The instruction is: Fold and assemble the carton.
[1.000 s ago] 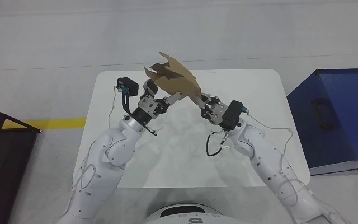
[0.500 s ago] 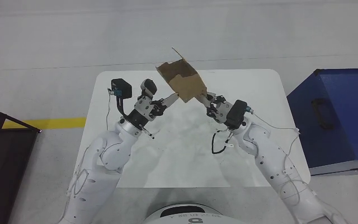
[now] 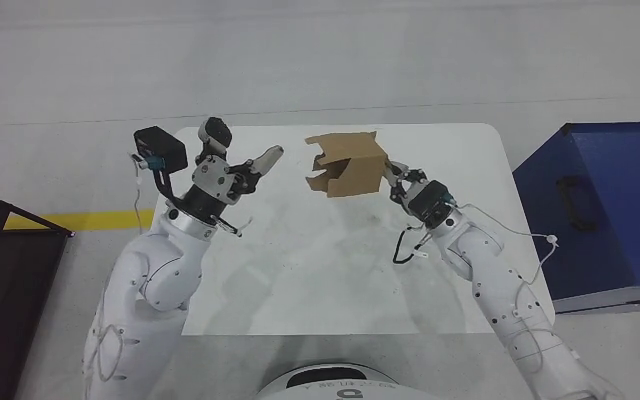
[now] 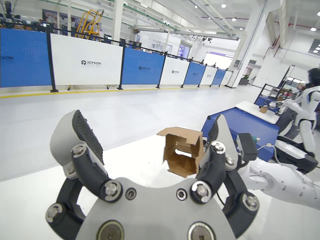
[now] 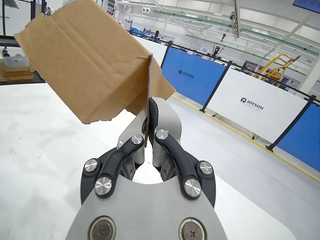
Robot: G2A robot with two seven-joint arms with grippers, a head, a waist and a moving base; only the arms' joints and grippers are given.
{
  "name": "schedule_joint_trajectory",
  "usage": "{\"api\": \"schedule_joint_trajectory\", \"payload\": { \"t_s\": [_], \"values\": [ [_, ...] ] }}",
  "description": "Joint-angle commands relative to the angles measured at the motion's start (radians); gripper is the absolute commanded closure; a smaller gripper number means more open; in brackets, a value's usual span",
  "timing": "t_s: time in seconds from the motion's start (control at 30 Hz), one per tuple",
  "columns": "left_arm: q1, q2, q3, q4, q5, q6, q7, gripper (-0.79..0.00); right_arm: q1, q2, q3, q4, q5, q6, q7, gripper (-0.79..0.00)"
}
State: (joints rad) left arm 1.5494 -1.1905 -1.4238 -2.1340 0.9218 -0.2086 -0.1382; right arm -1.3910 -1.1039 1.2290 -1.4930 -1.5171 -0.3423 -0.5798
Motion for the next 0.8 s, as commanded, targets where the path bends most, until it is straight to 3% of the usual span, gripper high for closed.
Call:
{"api": "schedule_joint_trajectory", "payload": {
  "t_s": [0.0,0.13,0.33,0.77],
  "values": [
    [-0.014,0.0,0.005,0.004,0.066,0.038,-0.012,-0.785,0.0,0.0,0.0,0.0,0.0,0.0,0.0,0.0],
    [-0.052,-0.003,0.059,0.022,0.207,0.075,-0.028,-0.785,-0.006,-0.001,-0.007,-0.024,-0.011,0.0,0.014,0.0],
    [-0.097,-0.005,0.144,0.063,0.285,0.033,-0.127,-0.785,-0.013,-0.001,-0.006,-0.038,-0.014,-0.015,0.004,0.0],
    [-0.113,-0.005,0.16,0.081,0.401,0.053,-0.183,-0.785,-0.021,-0.004,-0.02,-0.064,-0.035,-0.028,-0.022,0.0]
  ]
}}
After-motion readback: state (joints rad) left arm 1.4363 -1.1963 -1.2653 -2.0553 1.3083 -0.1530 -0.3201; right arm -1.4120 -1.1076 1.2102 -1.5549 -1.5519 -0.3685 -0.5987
